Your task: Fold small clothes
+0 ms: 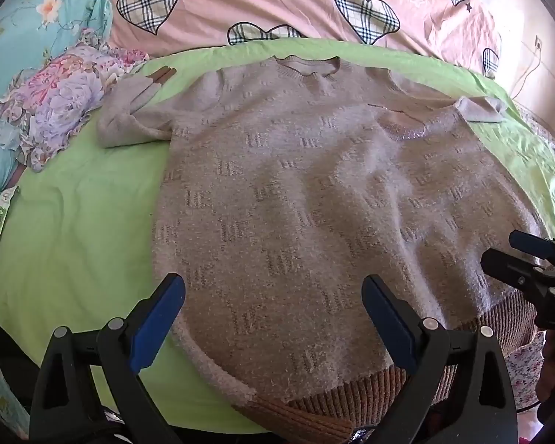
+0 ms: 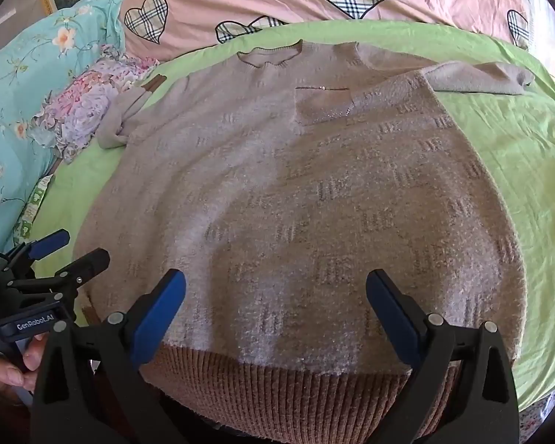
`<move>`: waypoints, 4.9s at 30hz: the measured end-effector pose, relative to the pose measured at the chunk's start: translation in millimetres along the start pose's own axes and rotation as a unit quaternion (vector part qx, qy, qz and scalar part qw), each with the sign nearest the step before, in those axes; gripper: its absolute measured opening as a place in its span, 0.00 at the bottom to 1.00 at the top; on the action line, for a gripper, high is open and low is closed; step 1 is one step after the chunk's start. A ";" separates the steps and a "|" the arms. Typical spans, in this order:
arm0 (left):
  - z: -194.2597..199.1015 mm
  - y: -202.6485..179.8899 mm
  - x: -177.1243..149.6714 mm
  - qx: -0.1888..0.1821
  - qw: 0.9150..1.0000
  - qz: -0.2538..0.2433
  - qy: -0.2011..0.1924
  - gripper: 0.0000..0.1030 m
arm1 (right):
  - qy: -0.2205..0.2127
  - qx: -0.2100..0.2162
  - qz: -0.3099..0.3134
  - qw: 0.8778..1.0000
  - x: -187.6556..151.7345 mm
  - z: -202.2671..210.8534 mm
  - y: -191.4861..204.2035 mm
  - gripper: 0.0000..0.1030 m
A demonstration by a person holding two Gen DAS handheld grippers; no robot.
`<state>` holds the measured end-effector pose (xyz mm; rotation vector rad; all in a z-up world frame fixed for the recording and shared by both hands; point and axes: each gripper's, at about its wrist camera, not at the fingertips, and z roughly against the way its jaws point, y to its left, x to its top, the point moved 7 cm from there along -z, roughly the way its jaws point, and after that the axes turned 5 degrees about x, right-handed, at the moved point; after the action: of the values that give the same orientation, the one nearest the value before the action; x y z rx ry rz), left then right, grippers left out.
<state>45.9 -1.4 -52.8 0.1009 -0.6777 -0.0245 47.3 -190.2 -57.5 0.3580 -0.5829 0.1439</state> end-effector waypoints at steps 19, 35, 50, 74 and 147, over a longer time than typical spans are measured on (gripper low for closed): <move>3.8 -2.0 3.5 -0.033 0.999 0.019 -0.014 0.94 | 0.009 -0.001 0.021 1.000 1.0 -8.3 10.8 0.95; -1.0 -3.5 3.8 -0.029 1.000 0.013 -0.004 0.94 | 0.011 0.002 0.020 1.000 2.1 -9.1 13.9 0.95; -7.3 -4.4 7.3 -0.051 0.998 0.020 0.007 0.96 | 0.023 -0.007 0.017 1.000 5.9 -7.9 4.6 0.95; -48.4 6.2 74.2 -0.036 0.999 0.037 -0.004 0.96 | -0.021 -0.017 -0.076 0.997 94.5 14.2 -103.6 0.89; -107.1 51.0 103.8 -0.155 0.968 0.188 0.055 0.96 | 0.056 0.341 -0.037 0.938 264.1 -175.2 70.8 0.07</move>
<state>193.4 52.8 -65.6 -0.3265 -0.5651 0.2386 338.9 -51.2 -24.6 1.0401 -0.3908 0.2924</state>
